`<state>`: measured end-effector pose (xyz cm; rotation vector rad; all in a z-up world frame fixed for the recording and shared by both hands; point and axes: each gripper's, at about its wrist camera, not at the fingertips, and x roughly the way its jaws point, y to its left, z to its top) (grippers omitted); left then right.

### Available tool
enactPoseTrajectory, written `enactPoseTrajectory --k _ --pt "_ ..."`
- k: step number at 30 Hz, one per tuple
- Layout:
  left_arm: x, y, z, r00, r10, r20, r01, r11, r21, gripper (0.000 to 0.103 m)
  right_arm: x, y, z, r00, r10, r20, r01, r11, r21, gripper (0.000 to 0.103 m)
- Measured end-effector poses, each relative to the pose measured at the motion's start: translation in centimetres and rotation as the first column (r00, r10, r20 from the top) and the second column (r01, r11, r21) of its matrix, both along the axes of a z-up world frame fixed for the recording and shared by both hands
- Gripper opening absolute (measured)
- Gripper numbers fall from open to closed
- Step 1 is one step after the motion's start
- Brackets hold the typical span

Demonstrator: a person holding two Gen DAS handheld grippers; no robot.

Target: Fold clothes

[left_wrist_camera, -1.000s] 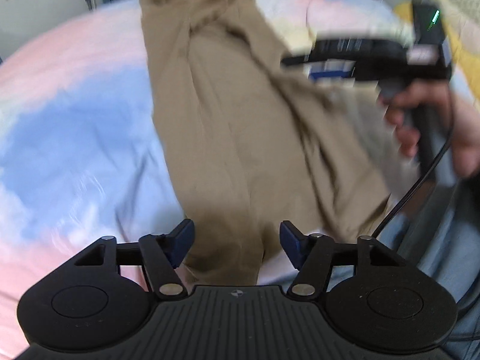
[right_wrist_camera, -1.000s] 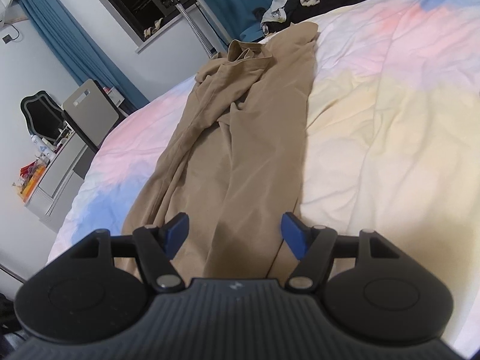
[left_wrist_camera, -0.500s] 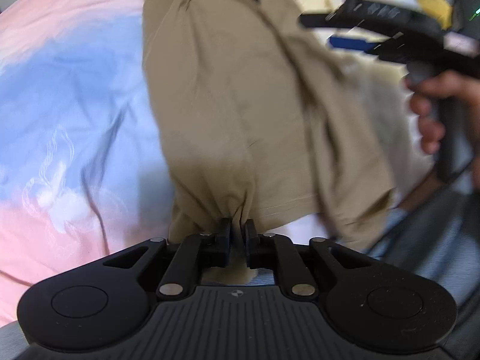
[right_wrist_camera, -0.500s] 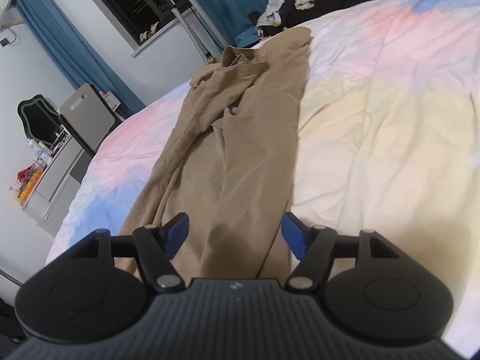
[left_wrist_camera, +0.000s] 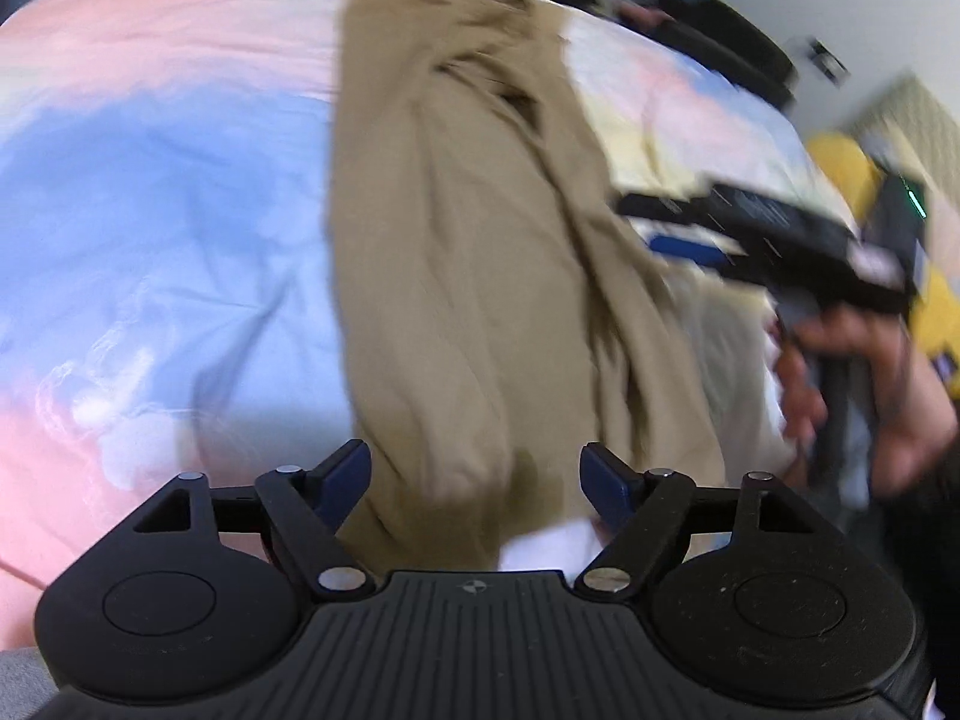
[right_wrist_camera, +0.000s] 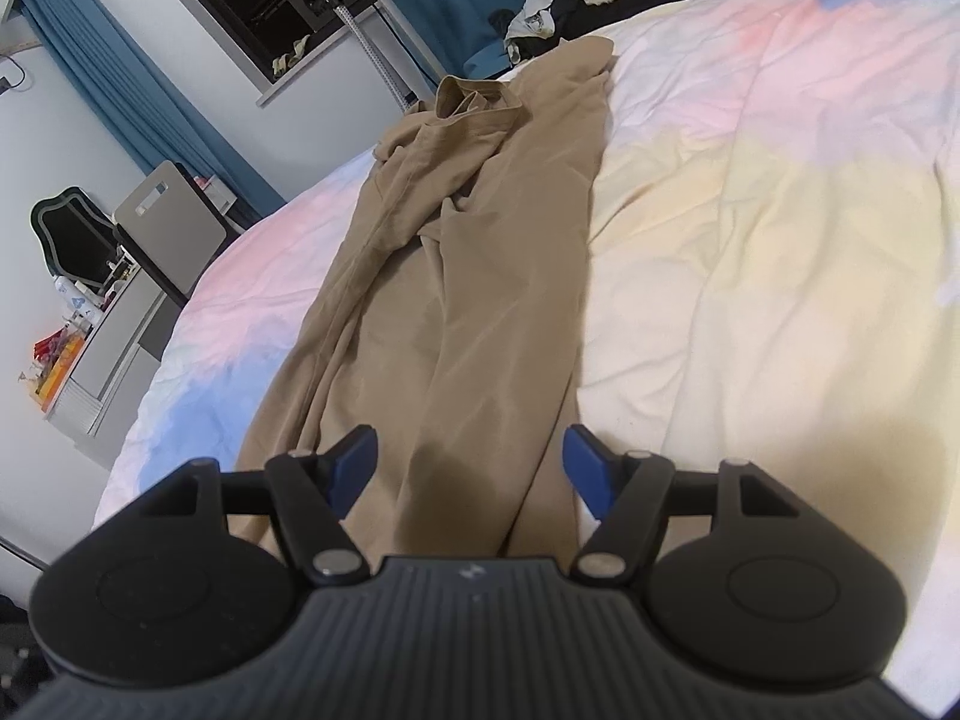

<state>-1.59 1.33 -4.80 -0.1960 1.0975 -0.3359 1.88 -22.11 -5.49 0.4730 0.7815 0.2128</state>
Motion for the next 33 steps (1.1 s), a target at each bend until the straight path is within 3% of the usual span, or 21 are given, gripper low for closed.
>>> enactPoseTrajectory --k 4,7,13,18,26,33 --pt "2.1 1.3 -1.1 0.989 0.137 -0.051 -0.137 0.99 -0.008 0.08 -1.6 -0.2 0.2 1.0 -0.012 -0.005 0.012 1.0 0.02 0.07" --pt "2.9 1.7 -1.9 0.98 0.183 -0.08 -0.183 0.983 0.006 0.08 -3.1 -0.4 0.6 1.0 -0.024 0.001 0.024 0.998 0.057 0.07" --pt "3.0 1.0 -2.8 0.982 0.151 -0.115 -0.145 0.988 0.062 0.08 -5.4 -0.6 0.5 0.995 -0.065 -0.07 0.069 0.996 0.056 0.071" --pt "3.2 0.7 -3.3 0.983 0.122 -0.139 -0.115 0.992 0.06 0.083 -6.8 -0.6 0.6 0.981 -0.091 -0.174 0.093 0.996 0.006 0.081" --pt "2.6 1.4 -3.7 0.982 0.09 -0.168 -0.086 0.996 0.027 0.085 -7.2 -0.7 -0.1 0.934 -0.043 -0.355 0.029 0.999 -0.045 0.086" --pt "1.9 0.9 -3.6 0.982 0.041 -0.182 -0.035 0.999 0.034 0.085 -6.9 0.4 -1.6 0.902 0.019 -0.431 -0.045 0.998 -0.052 0.087"
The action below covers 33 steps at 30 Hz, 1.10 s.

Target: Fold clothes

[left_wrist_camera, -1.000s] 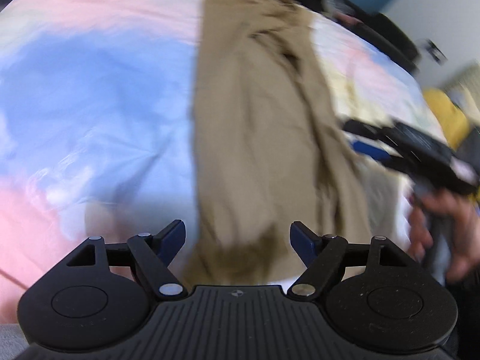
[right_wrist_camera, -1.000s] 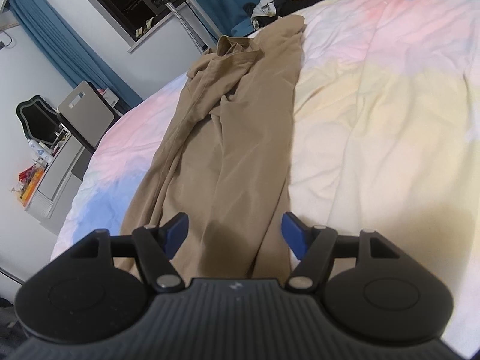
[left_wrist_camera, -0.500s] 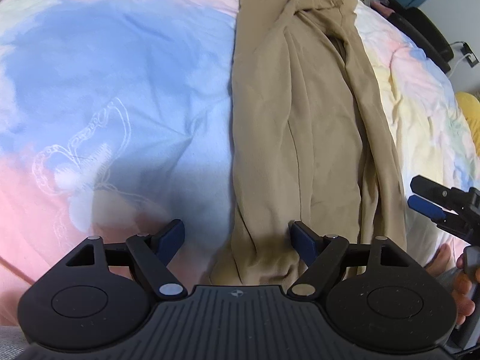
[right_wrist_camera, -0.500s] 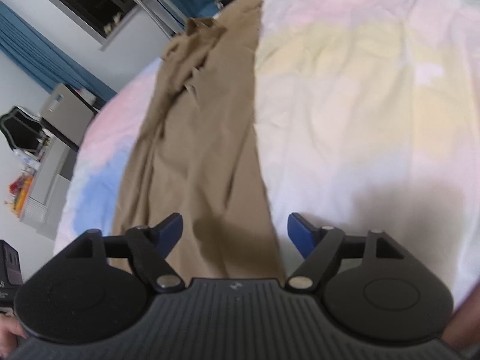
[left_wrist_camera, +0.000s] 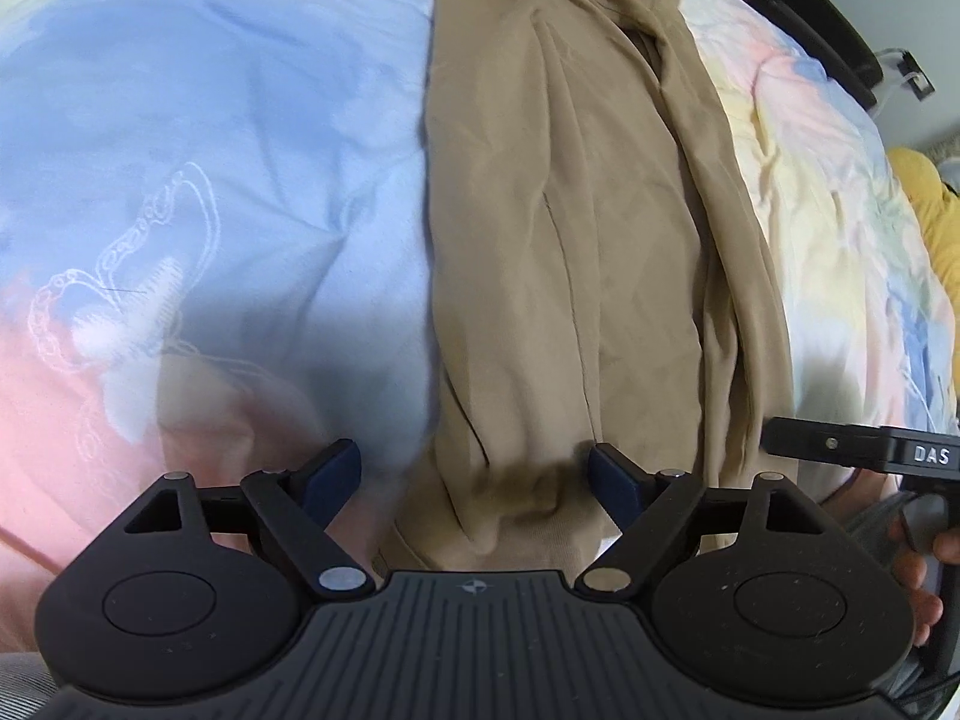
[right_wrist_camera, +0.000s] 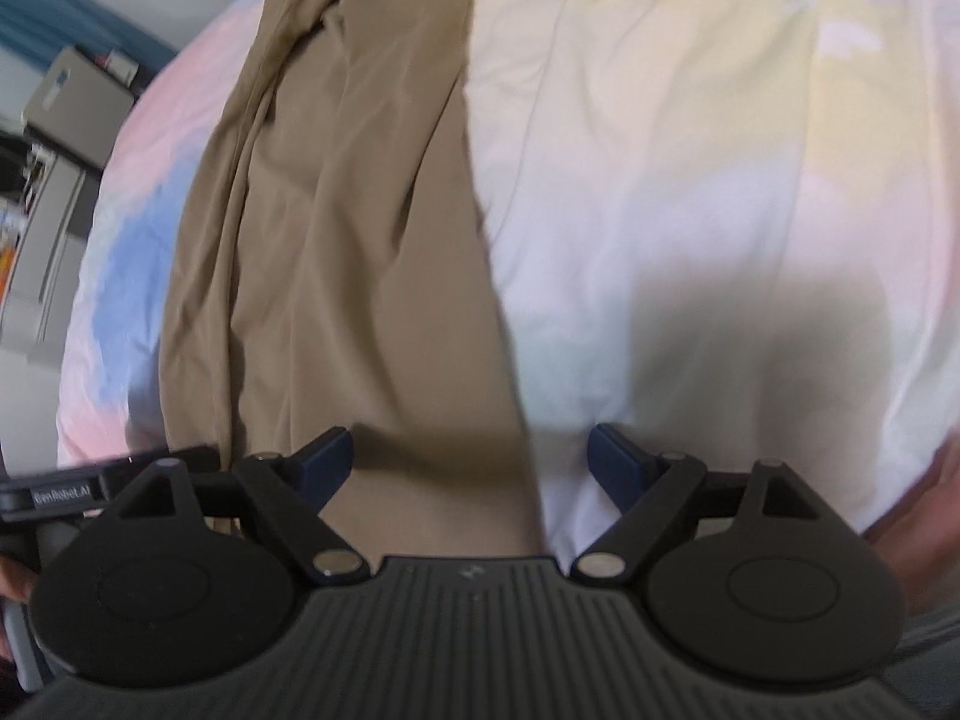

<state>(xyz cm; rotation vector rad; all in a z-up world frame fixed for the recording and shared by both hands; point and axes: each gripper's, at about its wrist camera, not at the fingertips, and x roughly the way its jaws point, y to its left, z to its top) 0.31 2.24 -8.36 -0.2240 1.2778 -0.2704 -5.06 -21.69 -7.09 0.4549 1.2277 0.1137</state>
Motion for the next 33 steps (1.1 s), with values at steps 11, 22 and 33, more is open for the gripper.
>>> enactPoseTrajectory --k 11,22,33 --pt "-0.8 -0.5 -0.2 0.998 -0.063 -0.022 0.063 0.998 -0.013 0.081 -0.5 2.0 -0.4 0.991 0.124 -0.042 -0.123 0.992 0.017 0.085" --pt "-3.3 0.5 2.9 0.995 -0.074 0.071 0.081 0.992 -0.096 0.015 -3.1 1.2 3.4 0.984 0.109 0.138 -0.122 0.989 0.088 0.009" --pt "-9.2 3.3 12.2 0.974 -0.016 0.228 0.082 0.955 -0.285 0.013 -6.8 -1.9 10.4 0.932 0.072 0.356 -0.14 0.975 0.171 0.008"
